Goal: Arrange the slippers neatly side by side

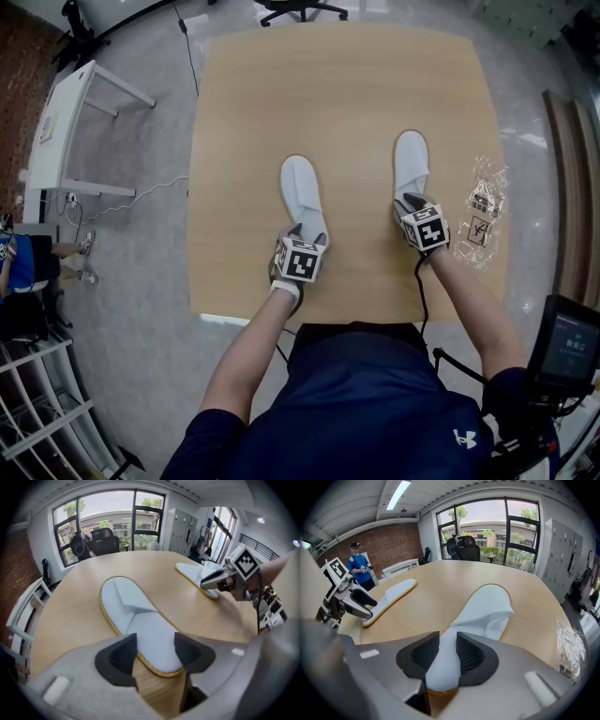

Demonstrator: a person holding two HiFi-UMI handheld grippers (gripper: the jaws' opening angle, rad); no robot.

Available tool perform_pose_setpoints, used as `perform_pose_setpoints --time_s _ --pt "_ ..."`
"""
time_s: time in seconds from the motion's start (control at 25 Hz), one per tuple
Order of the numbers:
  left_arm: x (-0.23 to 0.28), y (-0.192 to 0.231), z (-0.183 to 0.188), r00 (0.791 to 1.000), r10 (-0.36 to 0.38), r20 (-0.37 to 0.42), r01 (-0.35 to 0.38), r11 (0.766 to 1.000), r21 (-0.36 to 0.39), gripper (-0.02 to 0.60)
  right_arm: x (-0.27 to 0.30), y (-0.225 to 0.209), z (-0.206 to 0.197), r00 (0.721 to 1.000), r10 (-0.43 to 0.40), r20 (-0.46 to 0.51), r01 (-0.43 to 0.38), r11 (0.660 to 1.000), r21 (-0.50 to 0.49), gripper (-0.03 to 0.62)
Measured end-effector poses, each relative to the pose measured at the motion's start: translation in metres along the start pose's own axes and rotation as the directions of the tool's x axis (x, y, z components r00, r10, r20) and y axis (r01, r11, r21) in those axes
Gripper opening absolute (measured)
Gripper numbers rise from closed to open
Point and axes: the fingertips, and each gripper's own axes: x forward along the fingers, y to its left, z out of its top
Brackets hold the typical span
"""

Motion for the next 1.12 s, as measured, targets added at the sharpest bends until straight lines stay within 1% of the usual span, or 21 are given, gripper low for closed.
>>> perform_pose_setpoints --time_s 0.2,0.72,0.96,1.12 --pt "0.002 -0.017 -0.005 0.999 -0.03 -0.032 0.031 0.999 0.027 0.252 -0.005 0.028 -0.008 1.0 0.03 -0.001 -0.03 0.999 -0.021 0.121" --pt "0.017 -0.048 -0.004 0.996 -0.076 -0.051 0.082 0.988 0.134 0.252 -0.005 0.067 -0.025 0.995 0.103 0.006 -0.103 0.995 0.017 0.124" --pt "0.021 -0.056 -0.003 0.996 -0.08 -0.05 0.087 0.984 0.153 0.252 -0.007 0.093 -0.035 0.991 0.135 -0.004 -0.135 0.99 -0.049 0.124" --pt "0.021 -0.057 -0.003 0.996 -0.078 -0.051 0.086 0.982 0.167 0.252 -0.008 0.104 -0.039 0.988 0.151 -0.01 -0.151 0.987 -0.061 0.124"
